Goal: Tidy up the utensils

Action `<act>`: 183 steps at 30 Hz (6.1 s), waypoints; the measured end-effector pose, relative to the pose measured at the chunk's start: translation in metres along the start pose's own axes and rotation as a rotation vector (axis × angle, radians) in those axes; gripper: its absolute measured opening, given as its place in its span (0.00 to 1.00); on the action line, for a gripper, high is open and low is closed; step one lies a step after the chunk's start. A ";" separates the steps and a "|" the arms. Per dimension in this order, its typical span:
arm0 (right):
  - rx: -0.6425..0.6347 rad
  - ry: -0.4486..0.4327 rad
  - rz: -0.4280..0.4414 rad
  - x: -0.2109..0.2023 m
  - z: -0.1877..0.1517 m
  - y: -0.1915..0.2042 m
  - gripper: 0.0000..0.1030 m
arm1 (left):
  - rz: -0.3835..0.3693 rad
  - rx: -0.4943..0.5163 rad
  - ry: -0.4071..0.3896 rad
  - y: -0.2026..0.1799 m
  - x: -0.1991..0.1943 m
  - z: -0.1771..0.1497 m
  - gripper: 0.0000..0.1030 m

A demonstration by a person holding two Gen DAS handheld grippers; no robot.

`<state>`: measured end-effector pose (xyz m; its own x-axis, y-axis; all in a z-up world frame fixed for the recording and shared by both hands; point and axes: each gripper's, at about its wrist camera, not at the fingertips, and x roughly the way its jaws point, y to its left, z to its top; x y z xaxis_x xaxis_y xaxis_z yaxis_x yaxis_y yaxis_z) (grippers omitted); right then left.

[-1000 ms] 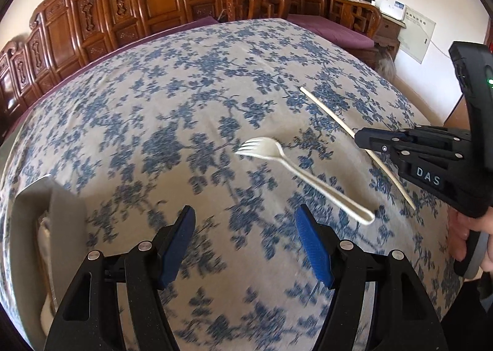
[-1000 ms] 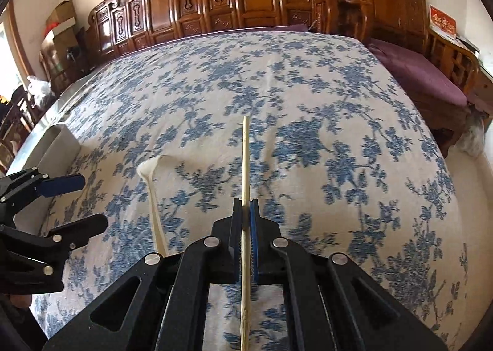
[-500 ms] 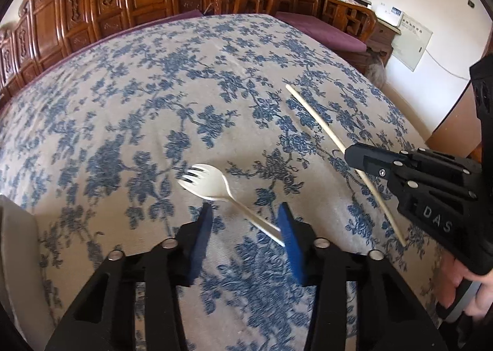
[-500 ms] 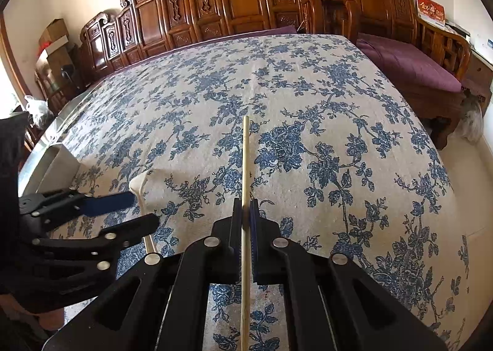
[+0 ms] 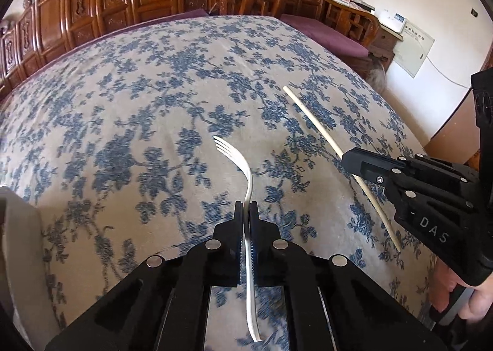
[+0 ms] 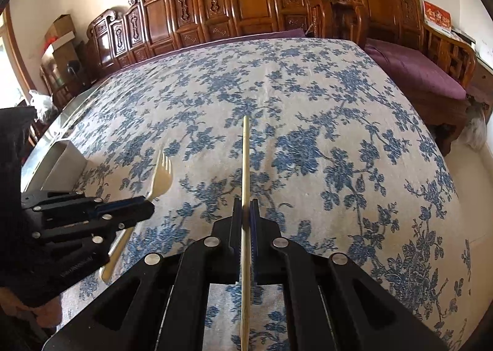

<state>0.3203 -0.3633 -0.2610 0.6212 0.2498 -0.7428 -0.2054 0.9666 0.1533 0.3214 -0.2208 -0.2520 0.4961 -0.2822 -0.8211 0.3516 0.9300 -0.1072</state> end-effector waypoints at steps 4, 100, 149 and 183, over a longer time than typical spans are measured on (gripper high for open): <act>-0.024 -0.004 0.005 -0.002 0.001 0.011 0.06 | 0.022 0.001 -0.016 0.011 -0.017 -0.004 0.03; -0.221 -0.022 0.315 -0.015 0.011 0.310 0.06 | 0.299 -0.240 -0.157 0.261 -0.173 -0.098 0.16; -0.122 -0.393 0.018 -0.216 0.000 0.231 0.85 | 0.231 -0.143 -0.379 0.130 -0.308 -0.098 0.79; -0.077 -0.446 -0.045 -0.246 -0.010 0.220 0.97 | 0.290 -0.148 -0.480 0.104 -0.351 -0.104 0.92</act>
<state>0.1152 -0.2130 -0.0514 0.8924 0.2242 -0.3916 -0.2158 0.9742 0.0658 0.1012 -0.0007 -0.0334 0.8722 -0.0539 -0.4862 0.0499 0.9985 -0.0211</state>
